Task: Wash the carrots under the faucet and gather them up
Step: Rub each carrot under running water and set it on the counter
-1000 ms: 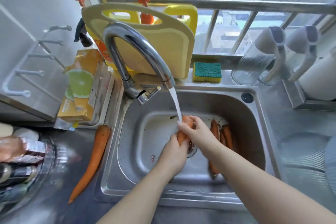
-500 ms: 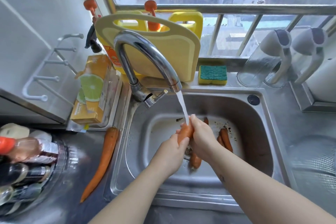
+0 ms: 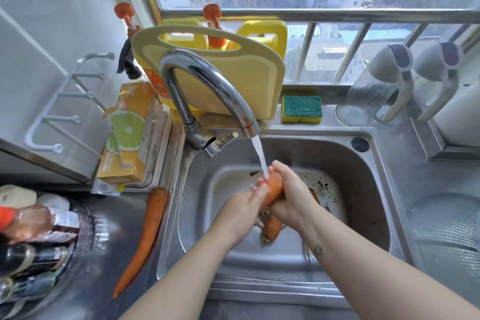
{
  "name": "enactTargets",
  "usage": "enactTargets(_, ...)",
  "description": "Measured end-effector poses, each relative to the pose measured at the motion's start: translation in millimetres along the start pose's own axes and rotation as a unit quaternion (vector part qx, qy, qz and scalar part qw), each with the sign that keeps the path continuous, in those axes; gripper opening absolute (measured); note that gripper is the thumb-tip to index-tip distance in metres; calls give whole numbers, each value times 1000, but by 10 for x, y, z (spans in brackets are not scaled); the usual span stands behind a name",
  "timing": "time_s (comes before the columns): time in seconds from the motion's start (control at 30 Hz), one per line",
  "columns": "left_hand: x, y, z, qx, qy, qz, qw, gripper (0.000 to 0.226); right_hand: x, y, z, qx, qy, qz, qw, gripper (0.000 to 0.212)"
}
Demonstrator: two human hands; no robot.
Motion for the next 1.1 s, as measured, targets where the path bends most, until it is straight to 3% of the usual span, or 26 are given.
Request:
enactTargets(0.17,-39,231,-52,-184,67,178,964,54,-110,93,-176,-123,66,106,985,19)
enactTargets(0.23,-109,286,-122,-251,105,242,931,56,-149,131,-197,-250,55,186,949,13)
enactTargets(0.3,-161,255,-172,-284,130,261,913,55,-145,161,-176,-332,32,240,912,25)
enactTargets(0.47,-100,23,-193,-213,137,135,958,46,-86,379,-57,-361,-80,279,886,16)
enactTargets(0.6,-101,-74,-223,-20,127,6,992,22,-10,428,18,-363,-111,261,888,32)
enactTargets(0.63,-88,-79,-216,38,108,-35,993,13,-11,457,23,-378,-118,265,879,34)
enactTargets(0.73,-50,-100,-109,132,7,-117,984,40,-47,566,-63,-456,-122,299,829,45)
enactTargets(0.8,-68,-206,31,139,-64,-148,977,40,-88,635,-153,-518,-112,321,785,50)
enactTargets(0.9,-76,-193,116,125,-80,-117,982,27,-140,646,-261,-577,-61,330,744,37)
enactTargets(1.0,-13,-193,123,83,-67,-91,990,31,-194,586,-324,-547,13,309,778,27)
enactTargets(1.1,5,-67,8,-95,-11,25,995,46,-247,546,-373,-536,68,304,785,27)
Point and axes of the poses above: each hand's wrist, its own x-axis towards the middle knuckle, its own z-axis out of the back of the hand, y = z × x, the point moved 10 cm from there along x, towards the middle knuckle, and after that the axes turned 11 degrees about -y, right-handed, at the moved point
